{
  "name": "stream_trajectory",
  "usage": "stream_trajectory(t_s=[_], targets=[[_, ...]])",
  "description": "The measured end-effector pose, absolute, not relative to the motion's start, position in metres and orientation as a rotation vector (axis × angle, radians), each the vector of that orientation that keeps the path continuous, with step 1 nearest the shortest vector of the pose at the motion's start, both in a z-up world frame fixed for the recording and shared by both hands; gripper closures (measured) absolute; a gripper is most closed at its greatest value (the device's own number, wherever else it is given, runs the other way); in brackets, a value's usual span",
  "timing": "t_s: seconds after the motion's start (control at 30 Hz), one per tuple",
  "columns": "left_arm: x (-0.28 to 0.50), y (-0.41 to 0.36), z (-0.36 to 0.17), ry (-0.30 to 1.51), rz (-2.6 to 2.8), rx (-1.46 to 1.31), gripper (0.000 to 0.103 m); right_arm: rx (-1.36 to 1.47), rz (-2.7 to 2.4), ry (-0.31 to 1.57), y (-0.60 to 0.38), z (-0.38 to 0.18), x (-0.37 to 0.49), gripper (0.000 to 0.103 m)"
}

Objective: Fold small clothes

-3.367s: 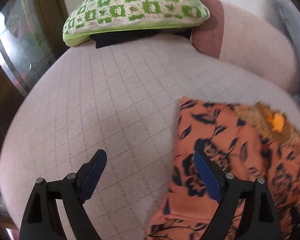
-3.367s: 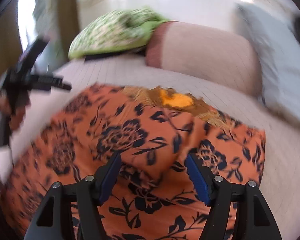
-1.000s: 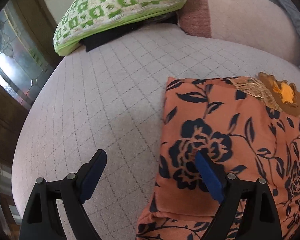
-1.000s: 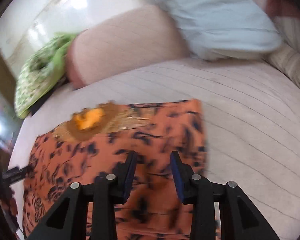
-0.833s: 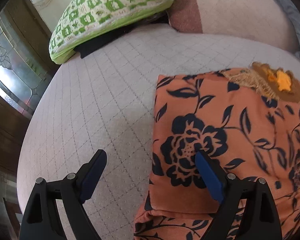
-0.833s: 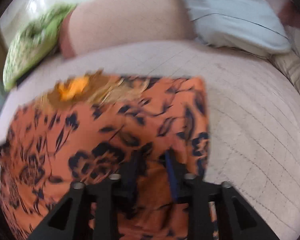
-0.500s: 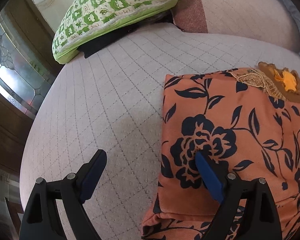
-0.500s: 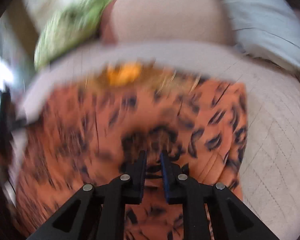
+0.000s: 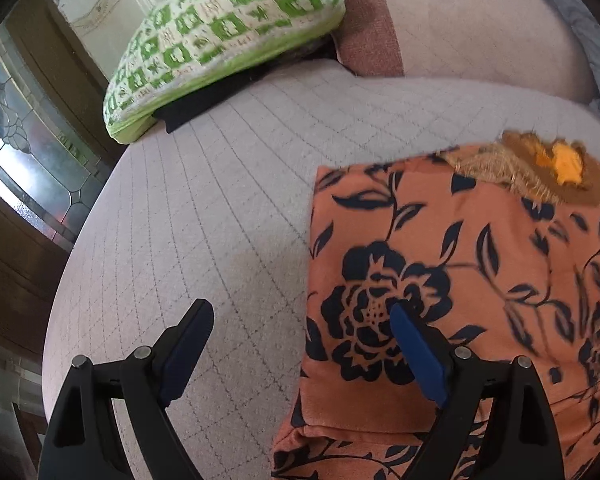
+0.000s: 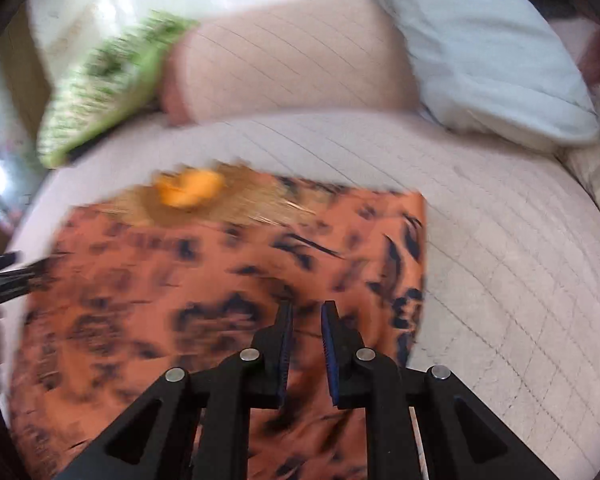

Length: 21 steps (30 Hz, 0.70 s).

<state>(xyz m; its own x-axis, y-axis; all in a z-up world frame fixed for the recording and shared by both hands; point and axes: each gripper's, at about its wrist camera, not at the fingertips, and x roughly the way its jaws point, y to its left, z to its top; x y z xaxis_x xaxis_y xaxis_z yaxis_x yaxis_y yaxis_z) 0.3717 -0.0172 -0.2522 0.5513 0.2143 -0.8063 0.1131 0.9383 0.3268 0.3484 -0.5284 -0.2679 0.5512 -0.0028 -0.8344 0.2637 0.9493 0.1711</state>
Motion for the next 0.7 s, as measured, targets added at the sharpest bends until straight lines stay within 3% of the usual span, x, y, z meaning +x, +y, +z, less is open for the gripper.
stream_trajectory(t_s=[0.23,0.43,0.5,0.53,0.57,0.7], targets=[[0.367,-0.002,-0.237,0.998,0.057,0.286,0.012,0.401,-0.101,0.825,-0.542,-0.228,0.325,0.086],[0.317,0.027,-0.212,0.976,0.015,0.203,0.012,0.464,-0.079,0.794,-0.531,-0.203,0.257,0.084],[0.293,0.043,-0.209,0.978,0.025,0.188,0.012,0.477,-0.06,0.783,-0.526,-0.194,0.231,0.069],[0.275,0.054,-0.209,0.981,0.031,0.177,0.012,0.484,-0.061,0.775,-0.522,-0.187,0.213,0.042],[0.261,0.063,-0.21,0.987,0.032,0.169,0.012,0.496,-0.068,0.755,-0.521,-0.181,0.192,0.027],[0.194,0.101,-0.219,1.038,0.038,0.159,0.012,0.468,-0.035,0.793,-0.505,-0.168,0.127,0.027]])
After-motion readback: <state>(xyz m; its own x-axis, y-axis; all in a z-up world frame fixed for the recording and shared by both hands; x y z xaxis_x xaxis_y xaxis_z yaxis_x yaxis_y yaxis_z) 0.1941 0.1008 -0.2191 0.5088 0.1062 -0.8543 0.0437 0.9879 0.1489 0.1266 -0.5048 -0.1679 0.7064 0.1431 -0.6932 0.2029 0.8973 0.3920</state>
